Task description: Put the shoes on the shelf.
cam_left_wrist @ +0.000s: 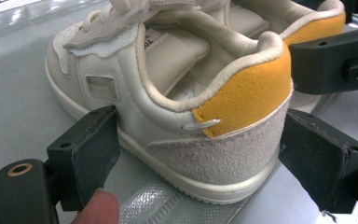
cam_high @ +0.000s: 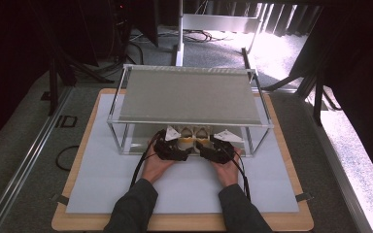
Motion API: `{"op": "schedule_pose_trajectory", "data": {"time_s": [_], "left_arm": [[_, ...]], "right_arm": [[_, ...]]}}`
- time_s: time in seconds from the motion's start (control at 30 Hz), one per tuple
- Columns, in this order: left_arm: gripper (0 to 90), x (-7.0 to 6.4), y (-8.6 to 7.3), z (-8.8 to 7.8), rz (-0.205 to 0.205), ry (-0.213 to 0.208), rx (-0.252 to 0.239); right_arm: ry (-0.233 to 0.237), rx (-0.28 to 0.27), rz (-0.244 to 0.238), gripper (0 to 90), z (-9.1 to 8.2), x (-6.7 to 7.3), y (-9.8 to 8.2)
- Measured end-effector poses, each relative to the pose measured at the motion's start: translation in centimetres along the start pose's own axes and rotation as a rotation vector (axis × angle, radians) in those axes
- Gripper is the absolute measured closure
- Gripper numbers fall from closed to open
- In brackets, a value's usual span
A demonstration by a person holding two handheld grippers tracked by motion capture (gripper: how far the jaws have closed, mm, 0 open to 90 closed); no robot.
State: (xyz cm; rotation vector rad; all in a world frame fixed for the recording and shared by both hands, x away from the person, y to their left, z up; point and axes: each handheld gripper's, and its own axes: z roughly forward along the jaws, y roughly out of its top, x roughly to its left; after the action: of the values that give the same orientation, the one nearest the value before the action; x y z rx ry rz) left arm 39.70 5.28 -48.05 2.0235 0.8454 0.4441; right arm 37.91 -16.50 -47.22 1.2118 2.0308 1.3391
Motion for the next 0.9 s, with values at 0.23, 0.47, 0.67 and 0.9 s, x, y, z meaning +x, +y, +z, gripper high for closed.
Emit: {"op": "schedule_pose_trajectory", "data": {"time_s": [0.23, 0.47, 0.67, 0.9], "left_arm": [[12.0, -0.1, 0.0, 0.1, -0.015, 0.017, 0.000], [12.9, -0.7, -0.4, -0.5, -0.028, 0.062, -0.026], [13.9, -0.4, -1.3, -2.0, -0.044, 0.079, -0.050], [17.4, -1.4, -2.4, -4.2, -0.070, 0.079, -0.085]], "right_arm": [[-0.009, -0.001, -0.004, 31.2, 0.0, 0.0, 0.0], [-0.030, -0.017, -0.021, 29.3, -0.4, 0.4, -0.1], [-0.040, -0.035, -0.009, 28.3, -1.5, 0.6, -0.3], [-0.053, -0.020, -0.048, 28.3, -3.7, 1.5, -0.9]]}}
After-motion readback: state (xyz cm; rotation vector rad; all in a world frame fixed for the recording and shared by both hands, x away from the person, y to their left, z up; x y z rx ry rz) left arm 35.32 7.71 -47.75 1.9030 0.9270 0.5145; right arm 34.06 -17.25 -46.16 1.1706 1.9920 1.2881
